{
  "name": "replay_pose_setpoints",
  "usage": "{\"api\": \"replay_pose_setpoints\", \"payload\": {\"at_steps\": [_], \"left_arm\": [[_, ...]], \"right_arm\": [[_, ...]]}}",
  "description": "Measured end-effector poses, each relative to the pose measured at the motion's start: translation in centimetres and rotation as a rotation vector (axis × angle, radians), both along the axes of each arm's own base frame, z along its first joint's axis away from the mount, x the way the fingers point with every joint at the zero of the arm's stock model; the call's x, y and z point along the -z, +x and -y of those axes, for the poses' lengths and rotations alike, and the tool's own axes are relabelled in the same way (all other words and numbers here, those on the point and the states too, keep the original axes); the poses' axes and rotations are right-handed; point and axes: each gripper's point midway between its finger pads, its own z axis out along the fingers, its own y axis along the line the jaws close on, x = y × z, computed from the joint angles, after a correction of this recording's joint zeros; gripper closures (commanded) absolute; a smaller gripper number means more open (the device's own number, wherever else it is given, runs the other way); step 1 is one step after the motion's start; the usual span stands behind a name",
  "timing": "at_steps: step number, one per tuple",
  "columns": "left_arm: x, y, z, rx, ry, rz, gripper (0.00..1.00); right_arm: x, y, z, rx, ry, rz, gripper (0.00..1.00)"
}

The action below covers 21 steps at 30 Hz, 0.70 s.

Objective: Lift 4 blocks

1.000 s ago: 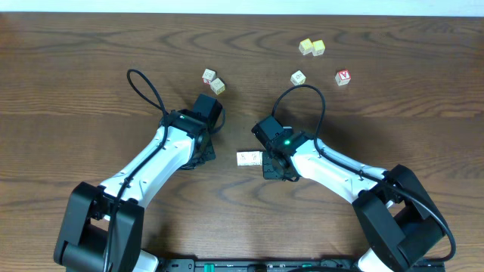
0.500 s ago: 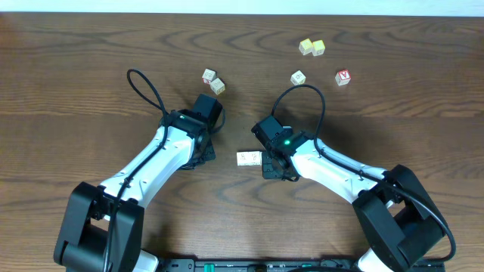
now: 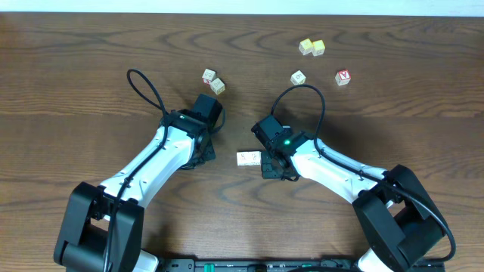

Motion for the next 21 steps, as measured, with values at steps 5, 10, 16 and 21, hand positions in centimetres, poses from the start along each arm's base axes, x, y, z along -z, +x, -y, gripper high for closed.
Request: {"api": "replay_pose_setpoints", "payload": {"at_steps": [5,10,16,21], "left_arm": [[0.0,0.0,0.0,0.0,0.0,0.001,0.93],[0.0,0.0,0.0,0.0,-0.001,0.002,0.93],[0.0,0.0,0.0,0.0,-0.001,0.002,0.93],[0.0,0.4,0.7,0.002,-0.038,0.012,0.93]], "right_arm": [[-0.7,-1.6,0.8,-0.017,-0.024,-0.065,0.99],[-6.8,0.4,1.2,0.033,0.076,0.041,0.99],[-9.2,4.2,6.3,0.195,0.066,0.148,0.99],[-6.6,5.2,6.6,0.205,0.047,0.108,0.99]]}}
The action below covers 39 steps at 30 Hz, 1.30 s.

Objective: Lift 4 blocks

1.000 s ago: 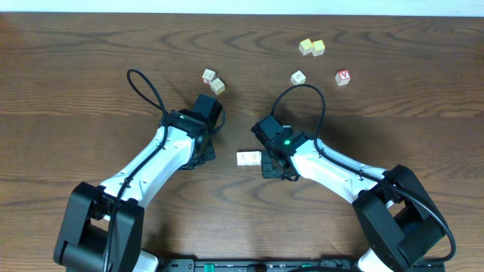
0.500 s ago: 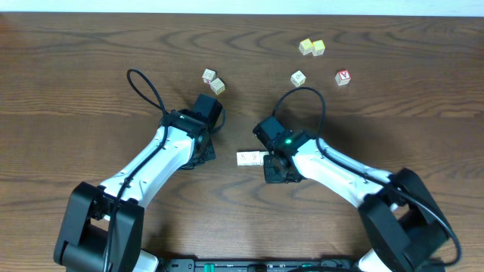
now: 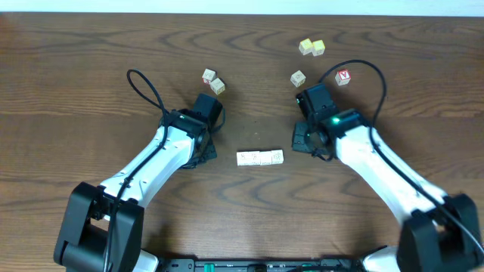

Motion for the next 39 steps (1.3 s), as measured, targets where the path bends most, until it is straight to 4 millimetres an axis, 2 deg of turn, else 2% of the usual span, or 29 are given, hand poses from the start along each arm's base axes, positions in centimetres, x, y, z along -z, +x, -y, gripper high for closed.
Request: {"api": "replay_pose_setpoints", "payload": {"at_steps": [3,6,10,15,22,27,33,39], "left_arm": [[0.0,0.2,0.8,0.006,-0.044,0.005,0.93],[0.1,0.0,1.5,0.011,-0.083,-0.008,0.93],[0.1,0.0,2.2,0.02,-0.122,-0.014,0.93],[1.0,-0.2,3.2,0.029,-0.181,-0.015,0.93],[1.7,-0.9,3.4,0.032,-0.205,-0.037,0.93],[1.7,-0.9,3.6,0.034,-0.215,-0.037,0.93],[1.4,0.3,4.2,0.041,-0.242,0.011,0.93],[1.6,0.8,6.0,0.081,-0.326,0.017,0.93]], "right_arm": [[3.0,-0.2,-0.7,-0.011,0.013,-0.076,0.99],[5.1,-0.6,-1.6,-0.024,0.047,-0.133,0.99],[6.6,-1.3,-2.8,-0.055,0.1,-0.196,0.99],[6.4,-1.7,-4.1,-0.096,0.172,-0.218,0.99],[6.2,-2.1,-5.0,-0.114,0.224,-0.238,0.99],[6.1,-2.4,-5.0,-0.115,0.23,-0.25,0.99],[6.3,-2.7,-4.4,-0.107,0.2,-0.259,0.99],[6.3,-2.6,-4.3,-0.105,0.194,-0.258,0.99]]}}
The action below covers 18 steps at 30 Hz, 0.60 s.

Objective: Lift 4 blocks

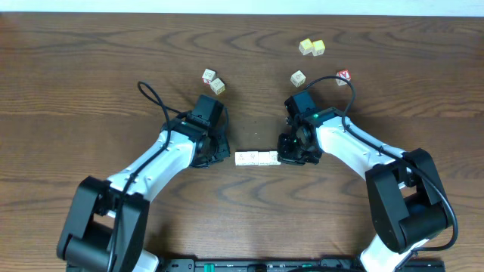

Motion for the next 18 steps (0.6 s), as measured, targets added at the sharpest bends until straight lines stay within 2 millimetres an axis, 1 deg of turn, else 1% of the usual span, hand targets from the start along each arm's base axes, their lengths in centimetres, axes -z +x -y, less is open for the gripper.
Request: {"api": "replay_pose_setpoints", "payload": {"at_steps": [3,6,9,12,18], "left_arm": [[1.3,-0.1,0.5,0.013,-0.014,-0.034,0.93],[2.1,-0.3,1.0,0.035,-0.038,-0.055,0.93],[2.2,-0.4,1.4,0.048,-0.059,-0.065,0.92],[1.9,-0.2,2.4,0.09,-0.11,-0.046,0.93],[1.9,-0.3,3.1,0.121,-0.146,-0.051,0.93]], "right_arm": [[0.0,0.0,0.0,0.0,-0.001,0.0,0.99],[0.0,0.0,0.0,0.0,-0.003,0.001,0.99],[0.0,0.0,0.0,0.0,-0.003,0.002,0.99],[0.0,0.0,0.0,0.0,-0.002,0.002,0.99],[0.0,0.0,0.0,0.0,-0.002,0.002,0.99]]}}
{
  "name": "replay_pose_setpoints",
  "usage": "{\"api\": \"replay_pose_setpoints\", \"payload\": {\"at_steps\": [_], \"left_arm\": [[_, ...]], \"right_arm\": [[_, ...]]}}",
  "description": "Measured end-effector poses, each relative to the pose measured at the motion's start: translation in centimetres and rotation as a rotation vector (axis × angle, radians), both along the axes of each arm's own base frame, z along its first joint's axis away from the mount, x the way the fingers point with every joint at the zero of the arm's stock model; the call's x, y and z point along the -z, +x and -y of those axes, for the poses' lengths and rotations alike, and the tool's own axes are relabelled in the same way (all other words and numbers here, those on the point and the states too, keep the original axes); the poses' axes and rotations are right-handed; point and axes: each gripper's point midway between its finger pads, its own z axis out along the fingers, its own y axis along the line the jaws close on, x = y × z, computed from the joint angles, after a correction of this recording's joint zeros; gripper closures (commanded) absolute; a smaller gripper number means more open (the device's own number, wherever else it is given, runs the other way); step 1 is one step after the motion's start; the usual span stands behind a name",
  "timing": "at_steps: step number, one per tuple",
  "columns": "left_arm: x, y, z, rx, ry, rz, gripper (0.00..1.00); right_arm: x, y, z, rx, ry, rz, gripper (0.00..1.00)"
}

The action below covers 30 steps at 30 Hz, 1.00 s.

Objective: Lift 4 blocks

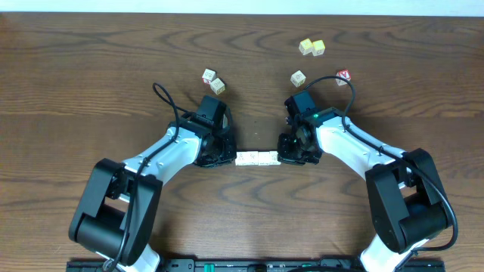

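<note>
A short row of pale wooden blocks (255, 158) lies end to end on the table, just below the middle of the overhead view. My left gripper (225, 155) stands against the row's left end. My right gripper (286, 154) stands against its right end. The row sits between the two, flat on the wood. Both sets of fingers are dark and point down, so their opening does not show.
Loose blocks lie further back: a pair (213, 81) behind my left gripper, a pair (311, 47) at the back right, a single pale one (298, 78), and a red-lettered one (343, 76) beside my right arm's cable. The brown table (91, 91) extends left and right.
My left gripper has moved right, from a little short of the row to its left end. The right gripper and the row stay where they were.
At first my right gripper covered the row's right part while the left stood well to the left. Then the right arm was away to the right and the whole row showed. Later it stood at the row's right end, and now the left gripper meets the other end.
</note>
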Motion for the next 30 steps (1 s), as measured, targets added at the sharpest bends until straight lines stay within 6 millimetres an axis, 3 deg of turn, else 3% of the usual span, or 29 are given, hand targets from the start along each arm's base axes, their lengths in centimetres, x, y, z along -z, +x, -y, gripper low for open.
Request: {"api": "replay_pose_setpoints", "payload": {"at_steps": [4,30], "left_arm": [[0.9,-0.3,0.0,0.002,0.001,-0.029,0.93],[0.9,-0.6,0.4,0.045,-0.002,-0.019,0.93]], "right_arm": [[0.0,0.0,0.0,0.0,0.0,0.0,0.99],[0.0,0.1,-1.4,-0.042,0.001,0.038,0.99]]}}
